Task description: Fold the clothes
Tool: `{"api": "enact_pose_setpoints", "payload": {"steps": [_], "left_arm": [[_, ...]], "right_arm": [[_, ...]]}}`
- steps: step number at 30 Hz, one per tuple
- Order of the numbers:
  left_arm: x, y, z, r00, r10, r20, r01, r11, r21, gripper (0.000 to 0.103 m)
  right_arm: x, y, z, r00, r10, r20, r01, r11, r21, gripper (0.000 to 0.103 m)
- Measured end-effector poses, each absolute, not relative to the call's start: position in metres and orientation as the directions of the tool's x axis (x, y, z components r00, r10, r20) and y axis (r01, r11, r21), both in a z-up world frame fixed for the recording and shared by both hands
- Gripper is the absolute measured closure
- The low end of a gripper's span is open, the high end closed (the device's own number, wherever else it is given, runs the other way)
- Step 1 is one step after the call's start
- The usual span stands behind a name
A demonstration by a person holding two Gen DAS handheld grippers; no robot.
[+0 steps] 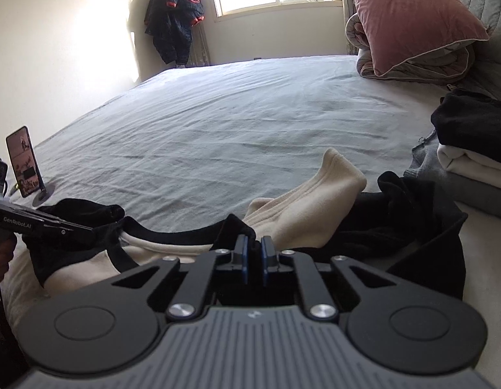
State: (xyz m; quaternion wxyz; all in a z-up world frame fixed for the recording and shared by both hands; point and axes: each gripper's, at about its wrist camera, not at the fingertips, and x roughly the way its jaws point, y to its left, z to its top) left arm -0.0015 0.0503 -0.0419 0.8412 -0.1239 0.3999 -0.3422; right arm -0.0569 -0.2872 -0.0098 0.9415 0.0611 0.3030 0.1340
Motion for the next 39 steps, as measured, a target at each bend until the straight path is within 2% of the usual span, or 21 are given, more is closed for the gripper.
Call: {"api": "enact_pose_setpoints", "payload": {"steps": [4,6,7,8,9,10,14,19,21,22,24,25,26,27,28,39], "left_arm": [[-0.011,0.058,-0.034,0.461,-0.71,-0.533,0.505,0.703,-0.5,0.092],[-0.011,0.058,-0.037,0.464,-0.7,-0.543,0.498,0.713,-0.494,0.088],[-0.009,0.058,-0.04,0.464,-0.688,-0.557,0.487,0.724,-0.489,0.086],[-0.007,0.057,-0.042,0.463,-0.679,-0.57,0.476,0.733,-0.486,0.078],[-0.006,0.058,-0.044,0.46,-0.672,-0.58,0.466,0.739,-0.486,0.069],[-0.004,0.058,-0.045,0.461,-0.667,-0.585,0.458,0.744,-0.487,0.066],[0.001,0.059,-0.044,0.464,-0.664,-0.586,0.464,0.746,-0.477,0.052],[0.008,0.057,-0.053,0.437,-0.649,-0.623,0.465,0.755,-0.461,0.053],[0.011,0.056,-0.061,0.413,-0.648,-0.64,0.469,0.754,-0.46,0.057],[0.012,0.054,-0.065,0.405,-0.645,-0.648,0.471,0.755,-0.457,0.059],[0.011,0.052,-0.067,0.411,-0.635,-0.654,0.477,0.761,-0.44,0.066],[0.011,0.052,-0.067,0.417,-0.63,-0.655,0.477,0.765,-0.433,0.07],[0.01,0.052,-0.066,0.424,-0.628,-0.653,0.476,0.768,-0.429,0.078],[0.009,0.053,-0.065,0.43,-0.629,-0.648,0.476,0.768,-0.429,0.086],[0.007,0.053,-0.063,0.439,-0.632,-0.639,0.48,0.766,-0.427,0.09],[-0.035,0.058,-0.011,0.66,-0.575,-0.484,0.496,0.817,-0.295,0.093]], "right_arm": [[-0.066,-0.289,-0.004,0.802,0.278,-0.528,-0.207,0.96,0.191,0.088],[-0.067,-0.288,-0.004,0.812,0.266,-0.519,-0.206,0.963,0.172,0.087],[-0.066,-0.288,-0.004,0.816,0.262,-0.516,-0.207,0.965,0.162,0.082],[-0.067,-0.287,-0.004,0.821,0.253,-0.512,-0.205,0.967,0.151,0.062],[-0.067,-0.287,-0.005,0.827,0.242,-0.508,-0.199,0.97,0.139,0.05],[-0.067,-0.287,-0.005,0.831,0.233,-0.505,-0.197,0.972,0.125,0.041],[-0.065,-0.284,-0.006,0.838,0.222,-0.499,-0.213,0.974,0.076,0.041],[-0.057,-0.276,-0.011,0.823,0.211,-0.527,-0.24,0.971,0.014,0.041],[-0.051,-0.268,-0.018,0.812,0.175,-0.556,-0.244,0.968,-0.051,0.042],[-0.049,-0.265,-0.022,0.807,0.161,-0.568,-0.251,0.965,-0.082,0.047],[-0.047,-0.257,-0.03,0.794,0.144,-0.591,-0.281,0.949,-0.146,0.059],[-0.048,-0.253,-0.033,0.79,0.137,-0.597,-0.295,0.939,-0.175,0.073],[-0.05,-0.249,-0.035,0.792,0.126,-0.597,-0.303,0.931,-0.206,0.082],[-0.052,-0.245,-0.037,0.799,0.109,-0.592,-0.305,0.921,-0.241,0.084],[-0.054,-0.241,-0.038,0.805,0.093,-0.586,-0.307,0.911,-0.276,0.088],[-0.072,-0.227,0.005,0.915,0.038,-0.401,-0.17,0.939,-0.299,0.096]]}}
